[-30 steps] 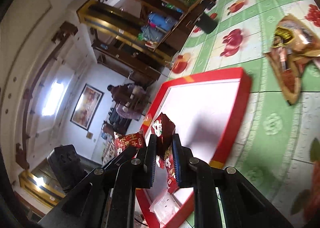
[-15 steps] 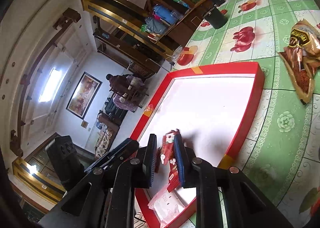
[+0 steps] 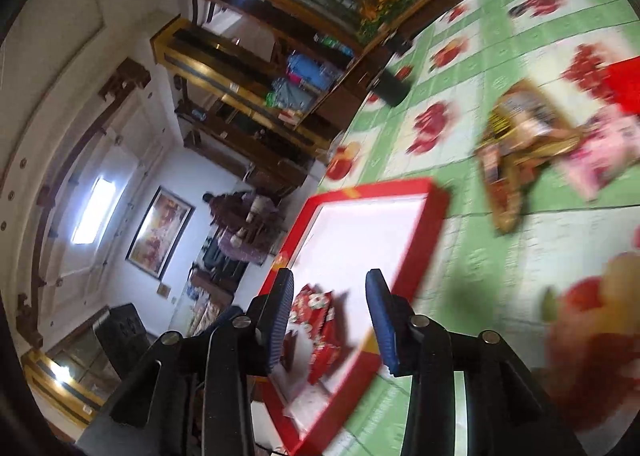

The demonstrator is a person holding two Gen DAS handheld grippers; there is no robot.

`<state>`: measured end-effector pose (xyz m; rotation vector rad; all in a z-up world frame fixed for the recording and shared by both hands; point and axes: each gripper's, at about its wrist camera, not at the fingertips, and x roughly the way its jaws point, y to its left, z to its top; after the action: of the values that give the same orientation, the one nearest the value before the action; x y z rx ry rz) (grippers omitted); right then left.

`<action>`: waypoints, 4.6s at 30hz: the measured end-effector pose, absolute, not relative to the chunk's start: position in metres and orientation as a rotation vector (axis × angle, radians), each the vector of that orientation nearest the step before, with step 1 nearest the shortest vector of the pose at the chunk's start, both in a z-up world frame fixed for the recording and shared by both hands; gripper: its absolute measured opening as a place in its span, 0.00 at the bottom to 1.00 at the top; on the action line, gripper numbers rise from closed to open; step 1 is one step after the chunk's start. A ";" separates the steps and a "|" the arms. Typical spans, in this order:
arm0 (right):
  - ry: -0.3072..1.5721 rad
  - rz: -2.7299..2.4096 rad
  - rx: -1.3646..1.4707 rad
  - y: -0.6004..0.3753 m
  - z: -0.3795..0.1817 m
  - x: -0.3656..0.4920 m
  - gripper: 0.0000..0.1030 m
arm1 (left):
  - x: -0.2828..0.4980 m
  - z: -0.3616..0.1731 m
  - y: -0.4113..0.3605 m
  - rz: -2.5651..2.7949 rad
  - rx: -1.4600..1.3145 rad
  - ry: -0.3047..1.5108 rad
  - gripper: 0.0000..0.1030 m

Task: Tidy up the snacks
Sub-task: 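Drop the red packets into the tray by opening both tools, then move both open tools back over the snack pile, then grasp a red-and-white printed packet with the left tool while the right tool grasps a dark red packet, then carry both held packets toward the white tray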

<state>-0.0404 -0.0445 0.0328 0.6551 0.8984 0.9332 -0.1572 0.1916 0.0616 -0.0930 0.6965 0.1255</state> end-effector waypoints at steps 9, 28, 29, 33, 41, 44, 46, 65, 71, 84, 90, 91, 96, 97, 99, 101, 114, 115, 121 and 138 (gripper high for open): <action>0.760 0.720 0.728 -0.169 0.042 -0.044 0.46 | -0.152 0.058 0.143 0.023 -0.031 0.746 0.59; 0.820 0.448 0.588 -0.251 0.032 -0.038 0.48 | -0.139 0.034 0.033 -0.222 0.105 0.859 0.59; 0.827 0.430 0.554 -0.247 0.031 -0.037 0.48 | -0.139 0.033 0.030 -0.232 0.109 0.865 0.59; 0.842 0.347 0.423 -0.233 0.029 -0.030 0.49 | -0.133 0.033 0.020 -0.273 0.107 0.887 0.59; 0.882 0.339 0.361 -0.230 0.021 -0.023 0.49 | -0.099 0.046 -0.026 -0.415 0.104 0.882 0.58; 0.914 0.353 0.393 -0.233 0.018 -0.021 0.51 | -0.080 0.043 -0.041 -0.459 0.080 0.905 0.58; 0.946 0.346 0.410 -0.234 0.013 -0.019 0.53 | -0.069 0.036 -0.048 -0.454 0.078 0.930 0.58; 0.934 0.342 0.501 -0.243 0.013 -0.017 0.60 | -0.059 0.018 -0.035 -0.439 0.073 0.926 0.27; 0.918 0.349 0.319 -0.214 0.016 -0.022 0.66 | -0.082 0.015 -0.018 -0.396 0.093 0.938 0.27; 0.890 0.353 0.089 -0.186 0.015 -0.036 0.37 | -0.094 0.015 0.006 -0.349 0.032 0.956 0.28; 0.873 0.435 0.081 -0.175 0.017 -0.043 0.30 | -0.096 0.015 0.016 -0.342 -0.012 0.960 0.28; 0.862 0.438 0.082 -0.175 0.018 -0.044 0.29 | -0.096 0.016 0.018 -0.341 -0.020 0.961 0.28; 0.808 0.474 0.089 -0.172 0.026 -0.054 0.27 | -0.096 0.016 0.028 -0.334 -0.059 0.961 0.28; 0.803 0.476 0.090 -0.171 0.027 -0.054 0.27 | -0.096 0.016 0.029 -0.333 -0.067 0.962 0.28; 0.792 0.484 0.095 -0.171 0.029 -0.056 0.24 | -0.097 0.016 0.030 -0.333 -0.074 0.961 0.28; 0.778 0.488 0.107 -0.172 0.032 -0.058 0.23 | -0.098 0.016 0.031 -0.335 -0.078 0.960 0.28; 0.727 0.546 0.256 -0.186 0.045 -0.060 0.23 | -0.110 0.040 0.039 -0.347 -0.088 0.877 0.28; 0.726 0.557 0.277 -0.186 0.045 -0.059 0.23 | -0.112 0.042 0.041 -0.345 -0.089 0.869 0.28; 0.734 0.589 0.384 -0.177 0.047 -0.055 0.23 | -0.123 0.058 0.062 -0.310 -0.093 0.813 0.28; 0.876 0.886 0.353 0.006 0.035 -0.057 0.22 | -0.143 0.055 0.192 -0.014 -0.216 0.740 0.28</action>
<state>-0.0569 0.0065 0.0354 0.3530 0.8764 0.8861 -0.1427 0.1919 0.0553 -0.2159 0.7403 -0.0143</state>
